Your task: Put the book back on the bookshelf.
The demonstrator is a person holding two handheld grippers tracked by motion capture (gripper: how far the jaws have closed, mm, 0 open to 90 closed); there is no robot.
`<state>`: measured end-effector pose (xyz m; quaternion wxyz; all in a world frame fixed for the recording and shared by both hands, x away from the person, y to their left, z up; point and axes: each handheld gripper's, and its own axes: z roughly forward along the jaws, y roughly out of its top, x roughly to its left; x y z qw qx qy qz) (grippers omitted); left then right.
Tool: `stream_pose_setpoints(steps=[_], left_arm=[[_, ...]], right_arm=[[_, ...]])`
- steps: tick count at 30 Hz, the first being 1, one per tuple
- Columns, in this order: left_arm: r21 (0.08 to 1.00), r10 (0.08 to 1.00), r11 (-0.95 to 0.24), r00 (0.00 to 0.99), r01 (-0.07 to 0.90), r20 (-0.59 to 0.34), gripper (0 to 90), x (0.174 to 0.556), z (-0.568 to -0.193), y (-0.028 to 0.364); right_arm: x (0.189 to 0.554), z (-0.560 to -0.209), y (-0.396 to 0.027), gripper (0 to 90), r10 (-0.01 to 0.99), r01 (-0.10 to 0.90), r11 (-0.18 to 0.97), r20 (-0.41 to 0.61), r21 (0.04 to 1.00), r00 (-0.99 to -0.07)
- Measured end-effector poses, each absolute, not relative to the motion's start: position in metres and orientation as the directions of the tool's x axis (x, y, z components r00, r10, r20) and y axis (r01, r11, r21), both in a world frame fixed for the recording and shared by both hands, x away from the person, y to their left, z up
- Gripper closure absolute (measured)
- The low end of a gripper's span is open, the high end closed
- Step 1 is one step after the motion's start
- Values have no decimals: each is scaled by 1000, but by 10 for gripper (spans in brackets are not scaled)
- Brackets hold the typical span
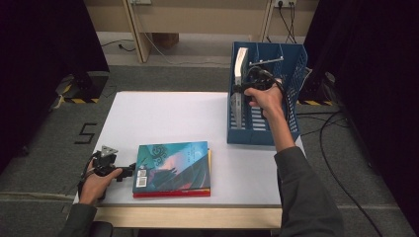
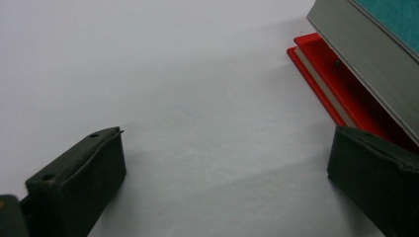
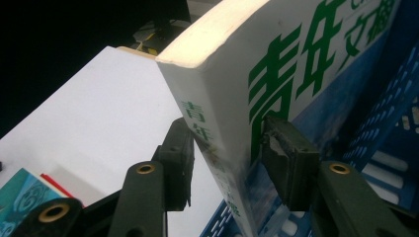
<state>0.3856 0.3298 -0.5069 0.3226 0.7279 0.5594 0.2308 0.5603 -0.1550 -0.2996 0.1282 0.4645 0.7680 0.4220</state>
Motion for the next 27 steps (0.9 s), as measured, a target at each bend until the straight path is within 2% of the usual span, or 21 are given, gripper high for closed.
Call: stream_pose_setpoints(steps=[2, 4, 5, 6, 8, 10, 15, 20, 22, 27], left_arm=[[728, 963, -166, 268, 665, -25, 2, 386, -507, 330], [728, 963, -166, 267, 665, -25, 2, 386, -507, 330], [728, 963, -166, 267, 665, -25, 3, 386, -507, 330], [728, 963, -166, 267, 665, -25, 2, 386, -507, 330], [728, 963, -166, 268, 665, -25, 2, 386, -507, 330], [728, 963, -166, 268, 665, -25, 3, 386, -507, 330], [728, 963, -166, 268, 665, -25, 3, 386, -507, 330], [728, 963, -166, 268, 666, -25, 3, 386, -507, 330], [727, 963, -166, 267, 666, -25, 2, 386, -507, 330], [727, 963, -166, 268, 666, -25, 2, 386, -507, 330]], right_arm=[[560, -300, -156, 558, 821, 609, 204, 204, 766, -532], [560, -305, -157, 441, 834, 644, 164, 244, 747, -496], [560, -305, -157, 441, 834, 644, 164, 244, 747, -496], [561, -310, -155, 401, 849, 654, 168, 229, 738, -476], [561, -316, -153, 432, 856, 655, 181, 211, 733, -473], [562, -321, -154, 516, 862, 653, 182, 200, 735, -466], [558, -320, -151, 607, 875, 623, 219, 132, 751, -466], [550, -319, -151, 631, 853, 598, 245, 123, 763, -506], [540, -322, -148, 633, 821, 592, 231, 172, 772, -545], [539, -323, -142, 649, 814, 567, 237, 157, 789, -559]])
